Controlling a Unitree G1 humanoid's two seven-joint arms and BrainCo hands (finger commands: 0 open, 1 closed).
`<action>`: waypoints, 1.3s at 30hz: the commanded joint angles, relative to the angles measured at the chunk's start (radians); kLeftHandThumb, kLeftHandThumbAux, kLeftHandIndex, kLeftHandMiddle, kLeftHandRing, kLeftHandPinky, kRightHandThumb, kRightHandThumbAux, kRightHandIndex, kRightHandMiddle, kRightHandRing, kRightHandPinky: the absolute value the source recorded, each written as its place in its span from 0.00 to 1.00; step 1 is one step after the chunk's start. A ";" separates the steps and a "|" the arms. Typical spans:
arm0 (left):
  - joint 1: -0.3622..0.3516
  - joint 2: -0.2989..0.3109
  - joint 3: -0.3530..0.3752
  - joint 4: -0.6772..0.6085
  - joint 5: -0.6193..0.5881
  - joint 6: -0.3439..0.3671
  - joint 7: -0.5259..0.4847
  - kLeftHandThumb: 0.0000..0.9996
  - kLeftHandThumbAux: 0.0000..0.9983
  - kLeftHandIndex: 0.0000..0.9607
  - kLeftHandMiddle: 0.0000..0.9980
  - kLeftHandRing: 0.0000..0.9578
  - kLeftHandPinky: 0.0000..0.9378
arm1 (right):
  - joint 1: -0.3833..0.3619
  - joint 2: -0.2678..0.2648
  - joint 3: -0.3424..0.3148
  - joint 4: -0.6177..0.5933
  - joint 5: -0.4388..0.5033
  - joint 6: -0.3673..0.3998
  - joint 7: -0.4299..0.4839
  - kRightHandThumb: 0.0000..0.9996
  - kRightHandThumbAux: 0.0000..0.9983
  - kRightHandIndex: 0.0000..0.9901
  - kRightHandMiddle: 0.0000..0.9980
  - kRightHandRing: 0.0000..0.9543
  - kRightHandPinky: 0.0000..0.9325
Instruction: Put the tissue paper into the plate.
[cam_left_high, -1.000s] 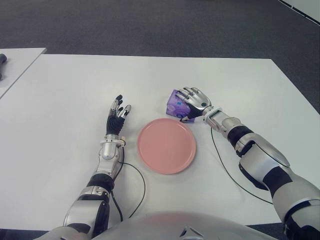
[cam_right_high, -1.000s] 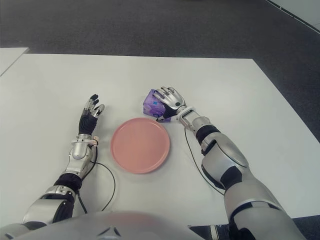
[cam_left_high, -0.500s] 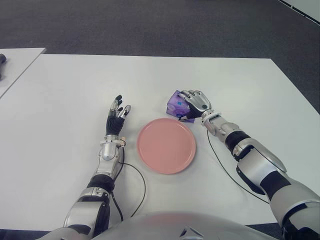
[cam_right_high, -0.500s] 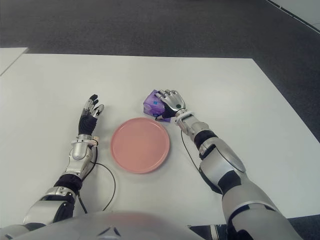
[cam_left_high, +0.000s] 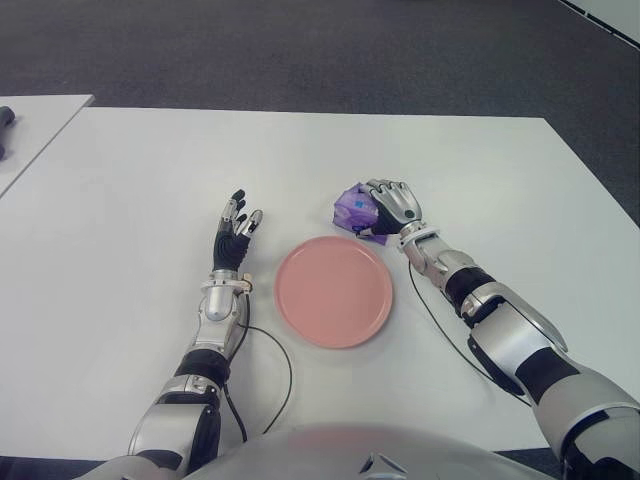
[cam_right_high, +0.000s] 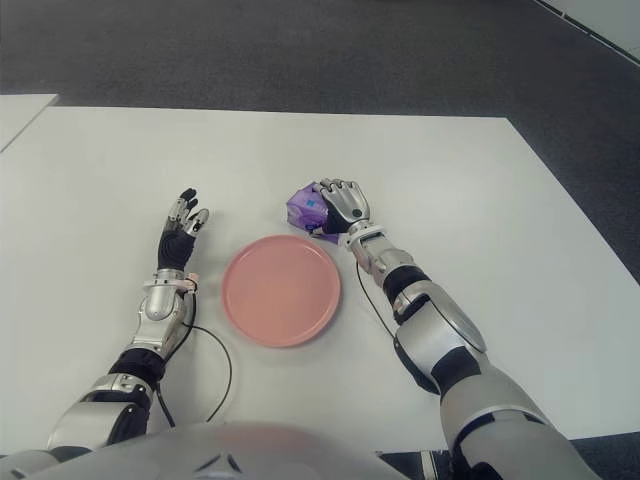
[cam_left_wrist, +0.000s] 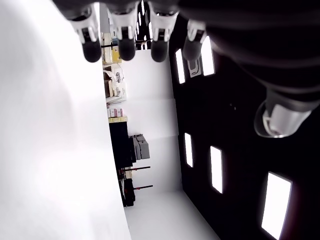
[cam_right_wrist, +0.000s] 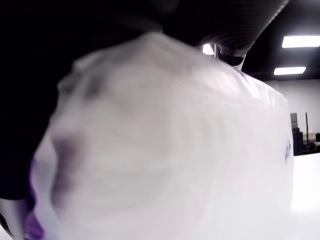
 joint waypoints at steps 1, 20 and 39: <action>0.029 -0.009 -0.011 0.026 0.019 -0.006 0.015 0.00 0.41 0.00 0.00 0.00 0.00 | 0.075 0.005 0.003 0.013 0.006 -0.026 0.042 0.75 0.71 0.45 0.84 0.87 0.86; 0.020 -0.014 -0.010 0.039 0.011 -0.006 0.013 0.00 0.43 0.00 0.00 0.00 0.00 | 0.093 -0.012 -0.003 -0.017 0.004 -0.102 0.012 0.75 0.71 0.44 0.88 0.91 0.92; 0.006 -0.008 -0.008 0.050 0.011 -0.007 0.012 0.00 0.43 0.00 0.00 0.00 0.00 | 0.042 -0.064 -0.097 -0.133 0.057 -0.123 -0.037 0.75 0.71 0.44 0.87 0.89 0.87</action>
